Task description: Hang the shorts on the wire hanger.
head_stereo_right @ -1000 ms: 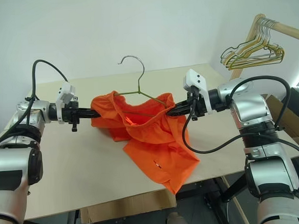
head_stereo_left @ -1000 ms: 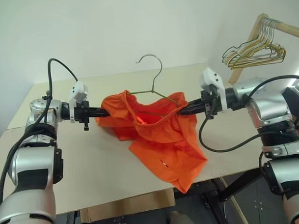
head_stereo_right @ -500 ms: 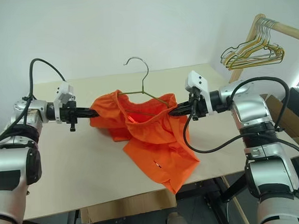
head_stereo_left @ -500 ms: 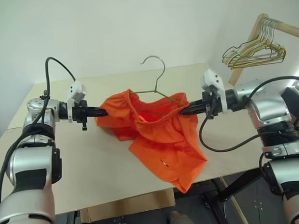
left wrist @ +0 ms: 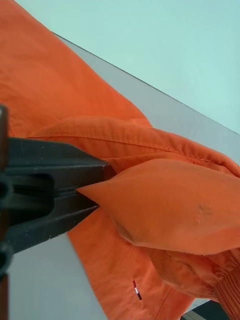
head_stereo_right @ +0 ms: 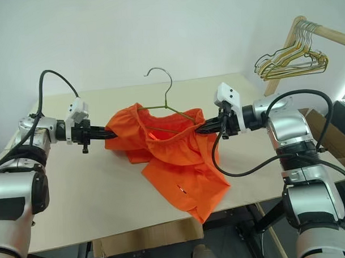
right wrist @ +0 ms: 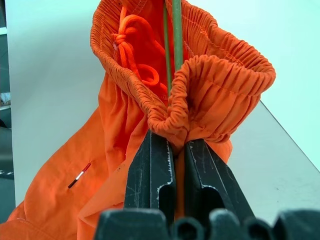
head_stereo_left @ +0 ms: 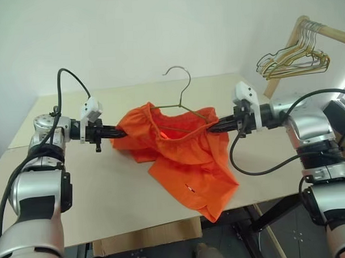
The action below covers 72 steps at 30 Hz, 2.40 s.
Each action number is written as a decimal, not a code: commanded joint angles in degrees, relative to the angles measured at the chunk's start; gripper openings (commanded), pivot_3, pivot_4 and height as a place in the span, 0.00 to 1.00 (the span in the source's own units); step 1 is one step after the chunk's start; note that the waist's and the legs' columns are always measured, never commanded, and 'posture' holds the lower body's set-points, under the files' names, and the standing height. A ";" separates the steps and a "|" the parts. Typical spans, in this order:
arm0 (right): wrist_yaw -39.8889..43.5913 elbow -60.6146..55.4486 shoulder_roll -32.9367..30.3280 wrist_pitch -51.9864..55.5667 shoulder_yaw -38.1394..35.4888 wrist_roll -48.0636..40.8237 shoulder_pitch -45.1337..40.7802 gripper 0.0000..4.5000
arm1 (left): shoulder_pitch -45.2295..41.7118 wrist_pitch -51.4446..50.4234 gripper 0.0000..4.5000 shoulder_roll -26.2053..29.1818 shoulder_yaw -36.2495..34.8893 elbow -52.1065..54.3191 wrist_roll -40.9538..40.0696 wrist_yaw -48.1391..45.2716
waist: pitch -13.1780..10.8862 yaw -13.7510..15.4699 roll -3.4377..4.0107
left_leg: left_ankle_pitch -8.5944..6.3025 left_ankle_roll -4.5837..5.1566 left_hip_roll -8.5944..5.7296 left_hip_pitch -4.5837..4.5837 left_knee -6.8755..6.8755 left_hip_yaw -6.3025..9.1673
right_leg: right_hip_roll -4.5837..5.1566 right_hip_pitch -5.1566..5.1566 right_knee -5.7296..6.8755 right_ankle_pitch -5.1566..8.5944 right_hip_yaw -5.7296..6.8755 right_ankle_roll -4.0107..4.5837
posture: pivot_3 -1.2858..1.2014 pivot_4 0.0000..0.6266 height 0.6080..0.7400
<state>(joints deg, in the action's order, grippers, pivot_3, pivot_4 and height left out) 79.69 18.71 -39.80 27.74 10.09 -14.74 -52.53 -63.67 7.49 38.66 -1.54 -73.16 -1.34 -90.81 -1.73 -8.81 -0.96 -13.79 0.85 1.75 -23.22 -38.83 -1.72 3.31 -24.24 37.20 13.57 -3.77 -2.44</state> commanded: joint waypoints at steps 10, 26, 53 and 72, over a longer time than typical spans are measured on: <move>-1.08 -2.47 -0.80 0.95 -1.94 -0.88 1.14 0.00 | 0.22 0.04 0.44 3.02 -3.39 0.86 -1.07 1.04 | 0.00 -0.02 0.00 | 0.00 0.00 0.00 0.00 0.00 0.01 | 0.01 0.00 0.01 0.00 0.00 0.00 | 0.48 0.00 1.00; -6.75 -5.94 -2.43 4.90 -5.45 -1.73 5.73 0.00 | 0.42 -7.58 0.44 11.15 -17.07 2.76 -13.10 0.67 | 0.00 0.02 0.00 | 0.00 0.00 0.01 0.01 -0.01 0.12 | 0.03 0.01 0.01 0.00 0.02 0.00 | 0.48 0.00 1.00; -70.98 -24.36 -2.82 50.71 -36.73 11.70 10.02 0.00 | 12.00 -21.43 0.44 -5.96 -16.68 40.65 -30.92 2.80 | 0.12 -2.45 0.21 | 0.01 -0.01 -0.02 0.13 0.00 0.01 | 0.08 0.11 0.00 -0.03 -0.16 0.00 | 0.43 0.00 1.00; -94.76 21.25 -0.27 18.23 -49.38 10.61 -15.79 0.00 | 20.83 -29.31 0.44 -7.40 -15.13 58.78 -38.18 9.90 | 0.05 -6.53 0.42 | 0.00 0.01 -0.05 1.23 0.49 0.16 | 0.05 1.15 -0.31 -0.02 -0.41 -0.08 | 0.46 0.00 1.00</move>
<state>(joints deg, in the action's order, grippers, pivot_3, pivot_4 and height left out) -14.82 36.99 -37.95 49.98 -38.52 -2.66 -65.51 -42.42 -21.36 30.27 -16.01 -17.18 -38.07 -81.75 -1.68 -15.34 -0.54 -13.78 0.86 1.69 -22.00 -38.31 -1.58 3.37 -23.09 36.83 13.55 -4.20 -2.52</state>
